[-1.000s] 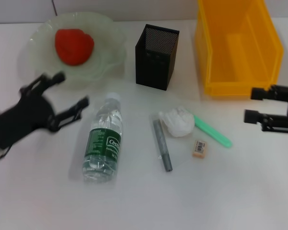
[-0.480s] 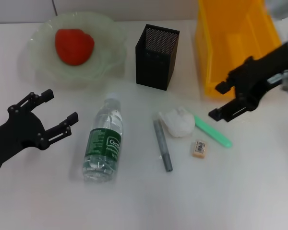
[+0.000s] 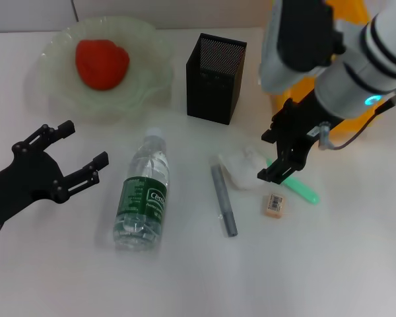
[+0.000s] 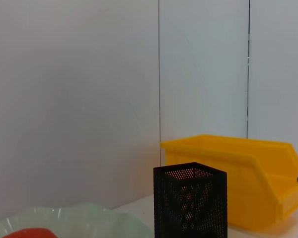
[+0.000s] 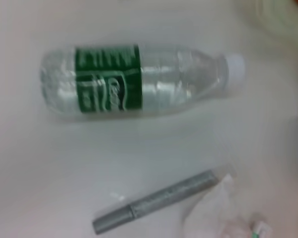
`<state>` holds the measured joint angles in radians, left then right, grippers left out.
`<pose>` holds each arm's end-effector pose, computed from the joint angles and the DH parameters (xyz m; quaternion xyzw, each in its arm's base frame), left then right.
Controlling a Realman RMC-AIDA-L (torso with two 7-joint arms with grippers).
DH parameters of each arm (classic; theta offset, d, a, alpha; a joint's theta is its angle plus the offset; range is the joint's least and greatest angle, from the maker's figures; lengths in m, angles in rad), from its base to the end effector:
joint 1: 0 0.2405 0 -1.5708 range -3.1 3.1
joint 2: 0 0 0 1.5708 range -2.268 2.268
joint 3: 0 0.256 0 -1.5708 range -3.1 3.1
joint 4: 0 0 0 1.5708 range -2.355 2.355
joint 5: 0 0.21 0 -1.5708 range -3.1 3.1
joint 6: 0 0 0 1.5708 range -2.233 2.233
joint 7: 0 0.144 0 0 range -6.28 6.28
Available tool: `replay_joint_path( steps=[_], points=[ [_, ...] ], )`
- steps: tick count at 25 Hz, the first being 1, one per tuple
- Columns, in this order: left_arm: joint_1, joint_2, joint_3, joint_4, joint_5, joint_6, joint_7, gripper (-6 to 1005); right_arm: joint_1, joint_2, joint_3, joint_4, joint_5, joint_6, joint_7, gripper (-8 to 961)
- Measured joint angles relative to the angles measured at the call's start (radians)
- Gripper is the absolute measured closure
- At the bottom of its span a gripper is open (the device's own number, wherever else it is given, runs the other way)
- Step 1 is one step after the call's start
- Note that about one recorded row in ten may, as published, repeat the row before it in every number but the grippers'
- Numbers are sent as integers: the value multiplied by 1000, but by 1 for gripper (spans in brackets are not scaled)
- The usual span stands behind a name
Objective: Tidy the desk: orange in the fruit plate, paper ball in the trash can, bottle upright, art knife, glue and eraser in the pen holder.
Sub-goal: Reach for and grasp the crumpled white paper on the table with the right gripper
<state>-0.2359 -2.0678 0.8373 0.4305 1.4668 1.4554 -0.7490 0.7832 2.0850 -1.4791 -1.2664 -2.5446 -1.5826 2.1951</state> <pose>-0.3330 0.2606 -0.0061 -0.8785 -0.1541 -0.3000 0.3384 0.1239 0.3629 -0.0292 -0.9709 0.0666 -0.2142 0.0835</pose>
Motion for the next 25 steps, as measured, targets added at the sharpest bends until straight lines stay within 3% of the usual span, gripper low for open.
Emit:
replay_joint_path(
  steps=[5, 25],
  points=[
    [-5, 0, 0, -1, -4, -2, 0, 142, 3, 1, -79, 57, -15, 83, 6, 237],
    [0, -2, 2, -1, -7, -11, 11, 143, 35, 6, -183, 229, 11, 259, 8, 244]
  ],
)
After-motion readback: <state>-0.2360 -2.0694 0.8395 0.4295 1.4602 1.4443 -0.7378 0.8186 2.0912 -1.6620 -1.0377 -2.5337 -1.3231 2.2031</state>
